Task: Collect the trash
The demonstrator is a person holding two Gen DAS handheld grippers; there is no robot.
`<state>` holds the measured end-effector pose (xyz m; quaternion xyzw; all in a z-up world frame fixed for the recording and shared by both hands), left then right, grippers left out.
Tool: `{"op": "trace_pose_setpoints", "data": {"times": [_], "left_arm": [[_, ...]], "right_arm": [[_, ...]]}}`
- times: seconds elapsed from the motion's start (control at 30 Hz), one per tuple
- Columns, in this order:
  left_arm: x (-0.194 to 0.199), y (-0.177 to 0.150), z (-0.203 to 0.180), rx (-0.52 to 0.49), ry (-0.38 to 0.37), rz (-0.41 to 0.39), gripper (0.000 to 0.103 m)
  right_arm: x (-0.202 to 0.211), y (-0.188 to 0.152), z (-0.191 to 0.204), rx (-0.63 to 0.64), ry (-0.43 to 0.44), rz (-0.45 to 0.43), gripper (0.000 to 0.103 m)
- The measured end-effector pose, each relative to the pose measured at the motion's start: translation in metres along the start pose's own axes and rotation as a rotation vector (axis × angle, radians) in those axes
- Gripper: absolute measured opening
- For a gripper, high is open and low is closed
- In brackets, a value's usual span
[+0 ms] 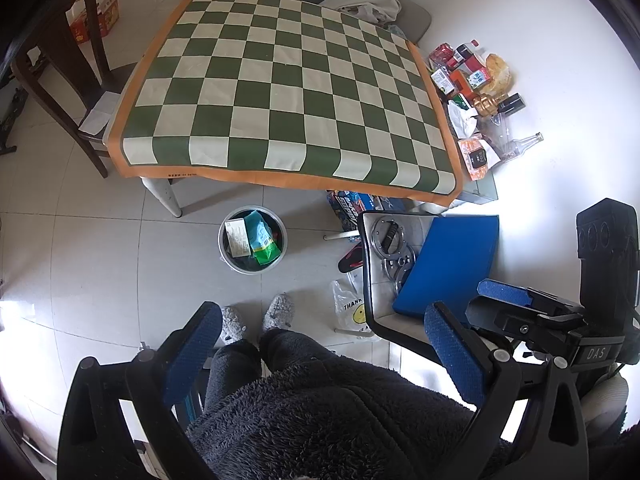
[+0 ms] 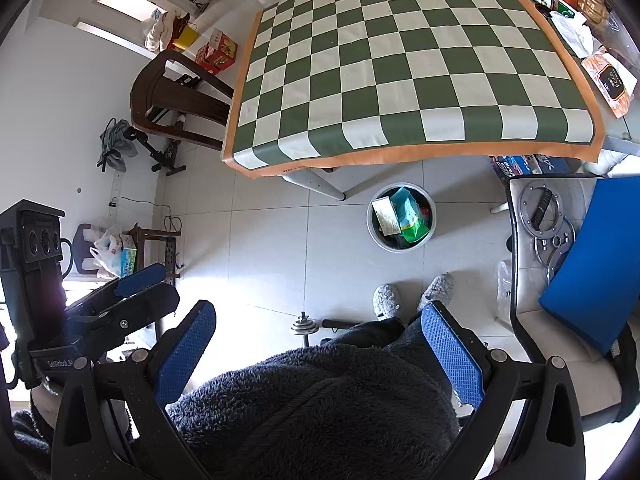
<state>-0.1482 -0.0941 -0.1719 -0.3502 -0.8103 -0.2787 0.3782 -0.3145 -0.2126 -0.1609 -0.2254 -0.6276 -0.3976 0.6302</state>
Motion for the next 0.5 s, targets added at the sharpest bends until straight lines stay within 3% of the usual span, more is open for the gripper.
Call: {"op": "trace_pose_setpoints", "data": {"times": [0.5], "left_arm": [[0.0005,0.0008,0.0013,-0.003,-0.002,0.000,0.103]], "right_arm": [[-0.0003,-0.0002,0.0009,0.000,0.000,0.000,0.103]]}}
Point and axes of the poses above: each gripper's, at about its wrist camera, not at the fingertips, and x roughly against the way its jaws point, z to its left, y to its top, the point moved 6 cm from there along -x, roughly the way its jaws point, and after that the axes turned 11 degrees about -y, right-handed, at the moved point
